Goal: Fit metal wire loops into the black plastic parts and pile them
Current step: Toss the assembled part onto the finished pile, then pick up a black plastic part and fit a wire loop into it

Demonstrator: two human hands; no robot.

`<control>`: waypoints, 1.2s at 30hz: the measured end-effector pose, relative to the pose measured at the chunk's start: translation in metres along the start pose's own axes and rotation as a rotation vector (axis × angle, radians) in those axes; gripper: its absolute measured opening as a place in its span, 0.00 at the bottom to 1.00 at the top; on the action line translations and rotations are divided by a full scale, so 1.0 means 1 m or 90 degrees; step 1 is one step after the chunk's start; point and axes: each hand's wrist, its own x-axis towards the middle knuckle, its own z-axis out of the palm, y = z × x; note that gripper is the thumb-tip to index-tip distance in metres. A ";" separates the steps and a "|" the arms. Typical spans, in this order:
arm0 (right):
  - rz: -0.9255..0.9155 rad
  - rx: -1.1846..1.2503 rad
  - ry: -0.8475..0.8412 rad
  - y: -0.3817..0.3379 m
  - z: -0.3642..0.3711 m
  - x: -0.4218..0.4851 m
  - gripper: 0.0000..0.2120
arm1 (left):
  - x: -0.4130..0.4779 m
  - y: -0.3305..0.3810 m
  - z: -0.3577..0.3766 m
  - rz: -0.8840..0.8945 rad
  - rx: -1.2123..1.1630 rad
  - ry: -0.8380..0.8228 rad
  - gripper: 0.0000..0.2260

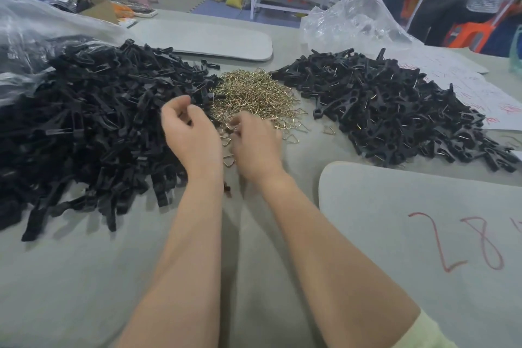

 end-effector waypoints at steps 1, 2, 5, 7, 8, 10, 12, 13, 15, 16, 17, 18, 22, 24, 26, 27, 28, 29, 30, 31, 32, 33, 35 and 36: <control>0.049 0.086 0.021 0.006 -0.009 0.001 0.11 | -0.001 -0.003 0.001 0.004 0.053 -0.038 0.10; 0.096 0.196 0.041 0.013 -0.020 0.002 0.11 | -0.003 -0.005 0.001 0.020 0.117 -0.078 0.11; 0.214 0.507 0.077 0.035 -0.049 -0.003 0.09 | -0.005 -0.018 0.000 0.103 0.425 -0.203 0.15; 0.272 0.565 0.062 0.049 -0.059 -0.011 0.10 | -0.006 -0.022 -0.002 0.087 0.614 -0.272 0.18; 0.300 0.569 0.053 0.054 -0.060 -0.016 0.10 | -0.006 -0.022 -0.002 0.072 0.669 -0.296 0.19; 0.351 0.592 0.046 0.063 -0.058 -0.024 0.10 | -0.006 -0.023 -0.004 0.070 0.732 -0.327 0.18; 0.388 0.643 0.045 0.067 -0.055 -0.030 0.09 | -0.006 -0.024 -0.005 0.096 0.760 -0.334 0.17; 0.393 0.666 0.042 0.067 -0.055 -0.032 0.08 | -0.006 -0.024 -0.005 0.105 0.764 -0.326 0.16; 0.376 0.694 0.037 0.068 -0.055 -0.030 0.08 | -0.005 -0.026 -0.005 0.113 0.771 -0.312 0.15; 0.366 0.698 0.036 0.069 -0.056 -0.029 0.08 | -0.005 -0.027 -0.005 0.115 0.782 -0.310 0.15; 0.358 0.696 0.034 0.068 -0.056 -0.028 0.09 | -0.005 -0.028 -0.004 0.117 0.792 -0.305 0.15; 0.350 0.688 0.032 0.067 -0.056 -0.028 0.09 | -0.005 -0.029 -0.003 0.119 0.798 -0.297 0.14; 0.318 0.648 0.024 0.064 -0.053 -0.027 0.12 | -0.006 -0.032 -0.001 0.129 0.771 -0.262 0.09; 0.331 0.664 0.028 0.061 -0.054 -0.025 0.11 | -0.004 -0.031 -0.001 0.135 0.727 -0.253 0.09; 0.344 0.686 0.033 0.059 -0.055 -0.025 0.12 | -0.002 -0.028 -0.002 0.161 0.636 -0.237 0.09; 0.346 0.703 0.037 0.058 -0.055 -0.025 0.12 | -0.003 -0.025 -0.002 0.180 0.566 -0.231 0.09; 0.345 0.725 0.042 0.057 -0.056 -0.025 0.12 | -0.005 -0.022 0.001 0.189 0.478 -0.235 0.09; 0.340 0.743 0.046 0.056 -0.056 -0.025 0.11 | -0.008 -0.019 0.004 0.181 0.381 -0.254 0.09; 0.331 0.749 0.048 0.056 -0.056 -0.025 0.11 | -0.012 -0.017 0.008 0.157 0.295 -0.286 0.09; 0.318 0.743 0.048 0.056 -0.055 -0.025 0.11 | -0.017 -0.016 0.012 0.124 0.230 -0.325 0.08; 0.305 0.731 0.044 0.057 -0.055 -0.024 0.12 | -0.020 -0.016 0.016 0.083 0.179 -0.365 0.08; 0.294 0.717 0.037 0.057 -0.054 -0.024 0.13 | -0.023 -0.017 0.019 0.032 0.134 -0.401 0.07; 0.280 0.686 0.026 0.058 -0.054 -0.024 0.15 | -0.025 -0.021 0.022 -0.074 0.051 -0.447 0.07; 0.274 0.672 0.027 0.059 -0.054 -0.024 0.16 | -0.026 -0.024 0.023 -0.114 0.019 -0.458 0.07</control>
